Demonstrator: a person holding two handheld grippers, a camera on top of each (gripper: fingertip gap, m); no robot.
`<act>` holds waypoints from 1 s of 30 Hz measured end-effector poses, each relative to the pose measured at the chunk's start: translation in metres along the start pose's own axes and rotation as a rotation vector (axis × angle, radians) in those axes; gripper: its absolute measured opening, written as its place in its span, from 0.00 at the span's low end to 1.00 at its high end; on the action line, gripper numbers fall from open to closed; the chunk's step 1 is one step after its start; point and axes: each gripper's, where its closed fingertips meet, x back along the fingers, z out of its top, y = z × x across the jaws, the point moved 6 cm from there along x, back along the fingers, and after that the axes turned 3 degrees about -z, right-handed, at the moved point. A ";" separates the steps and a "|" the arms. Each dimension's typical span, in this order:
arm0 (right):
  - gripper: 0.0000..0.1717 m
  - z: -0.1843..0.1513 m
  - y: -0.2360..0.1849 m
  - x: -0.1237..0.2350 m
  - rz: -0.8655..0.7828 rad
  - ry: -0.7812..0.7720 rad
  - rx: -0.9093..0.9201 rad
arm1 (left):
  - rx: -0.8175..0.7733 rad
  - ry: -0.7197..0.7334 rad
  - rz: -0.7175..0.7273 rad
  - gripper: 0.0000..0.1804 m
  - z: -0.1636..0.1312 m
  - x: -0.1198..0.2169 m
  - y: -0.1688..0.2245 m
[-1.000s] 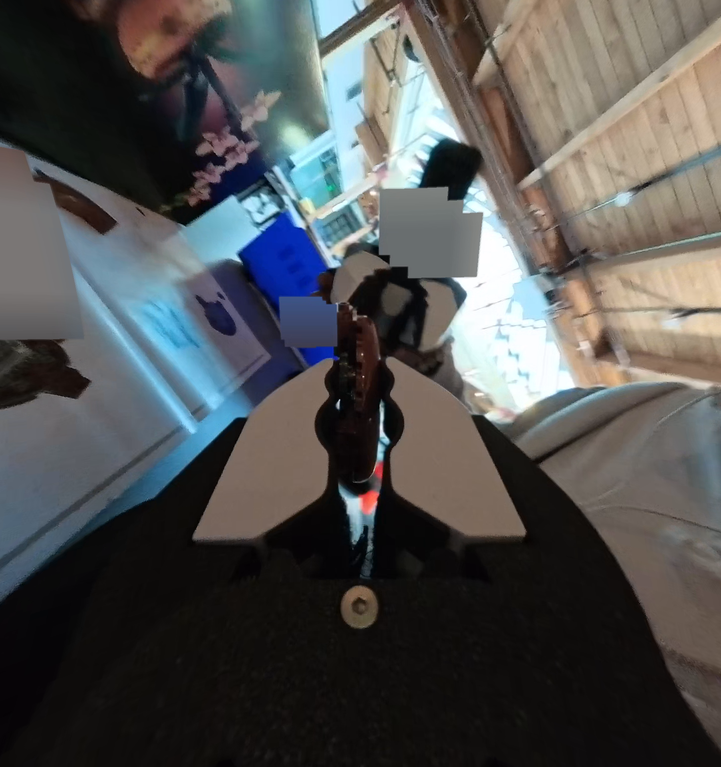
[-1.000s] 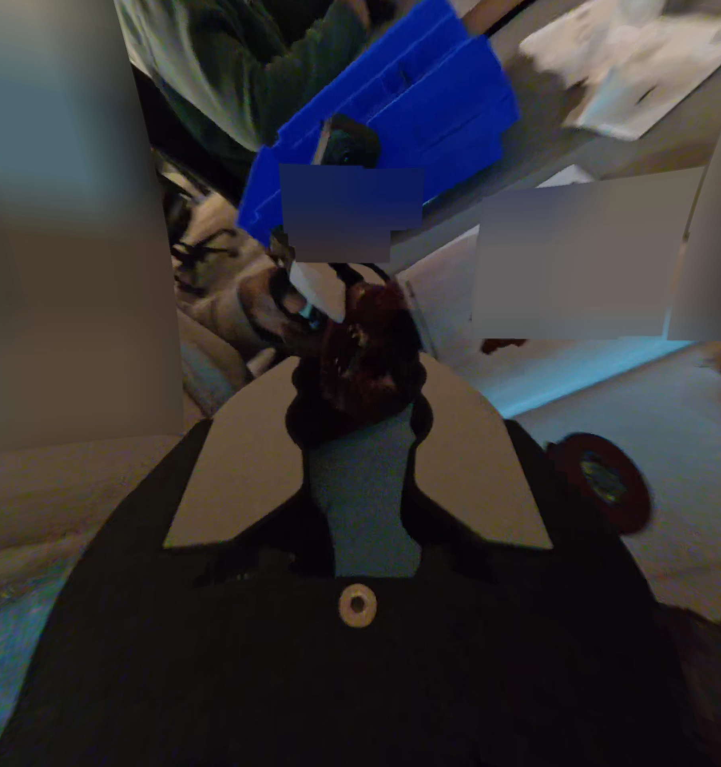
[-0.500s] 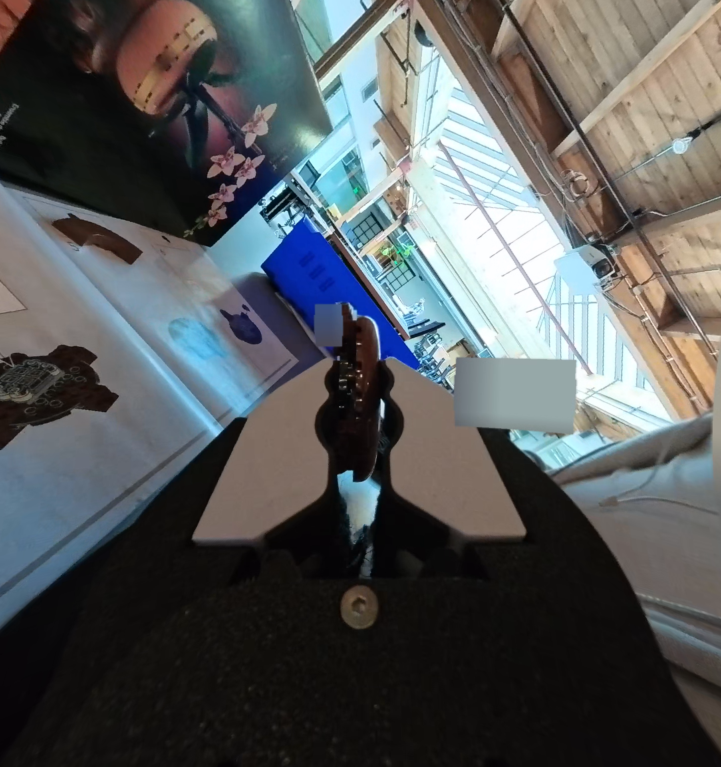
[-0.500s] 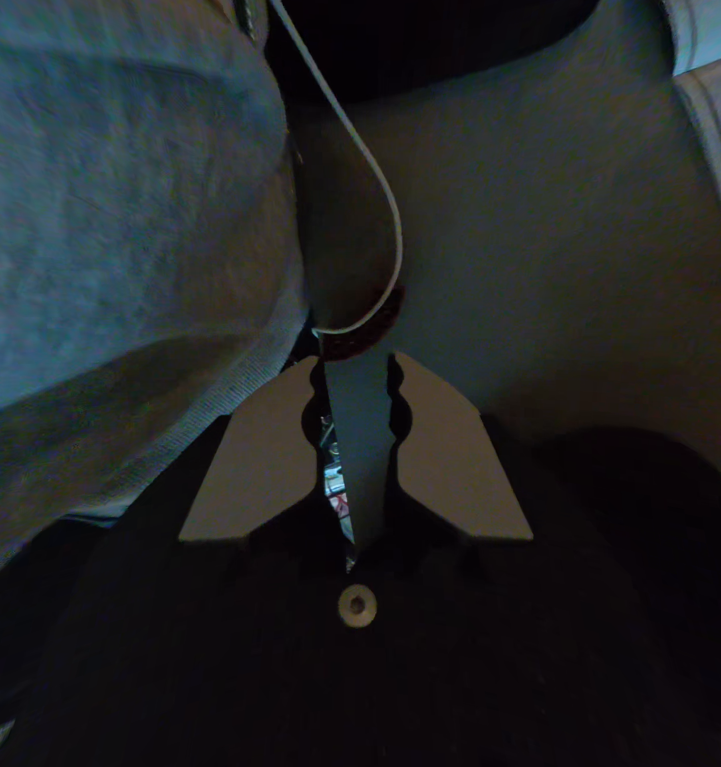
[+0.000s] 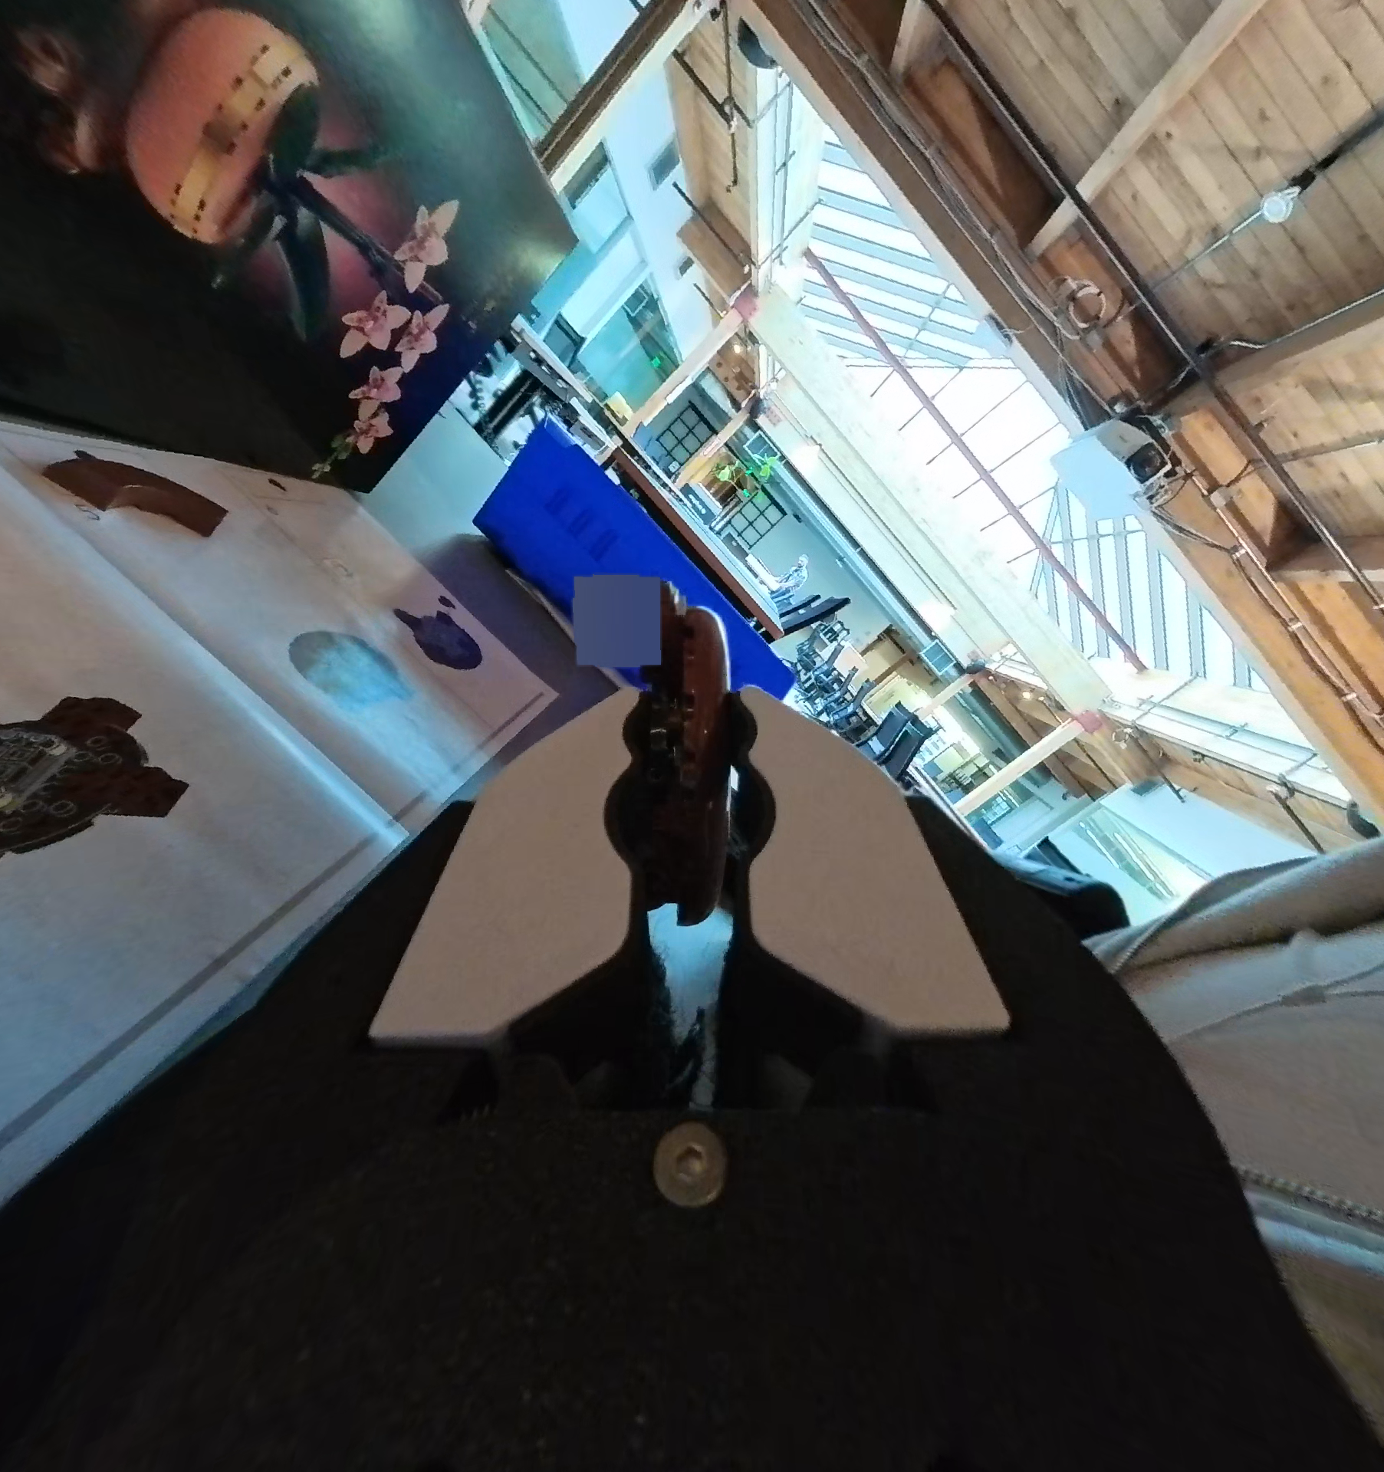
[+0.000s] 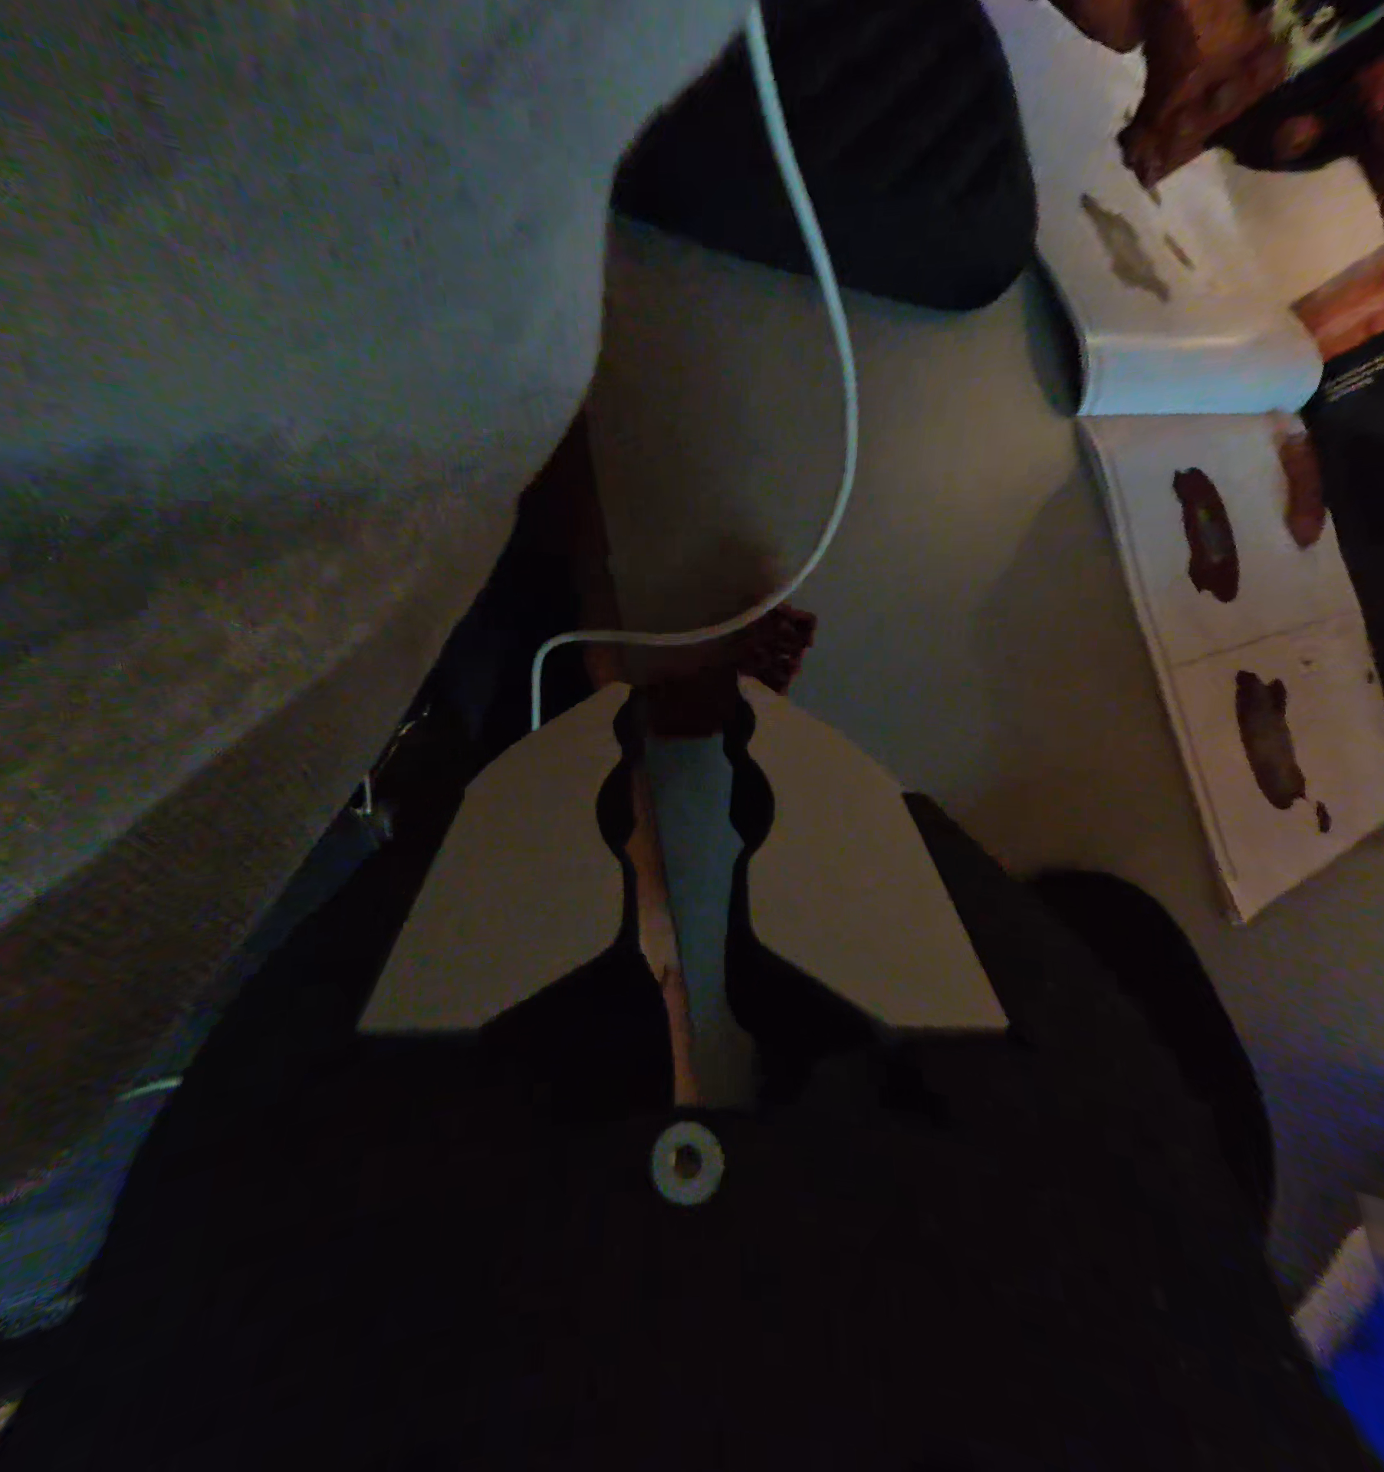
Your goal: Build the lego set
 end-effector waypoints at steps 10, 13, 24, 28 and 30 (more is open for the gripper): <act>0.05 0.004 0.049 0.014 0.050 0.140 -0.372 | -0.028 0.045 -0.035 0.09 0.002 0.005 0.005; 0.05 0.021 0.090 0.001 0.201 0.229 -0.719 | -0.012 0.069 -0.052 0.09 0.004 0.007 0.004; 0.05 0.007 0.198 -0.101 0.894 -0.088 -1.207 | 0.053 0.115 -0.077 0.10 0.008 0.012 0.000; 0.08 -0.004 0.224 -0.115 0.766 -0.163 -1.169 | 0.073 0.118 -0.087 0.10 0.009 0.012 -0.001; 0.11 -0.011 0.232 -0.118 0.684 -0.215 -1.131 | 0.087 0.117 -0.095 0.10 0.010 0.012 -0.002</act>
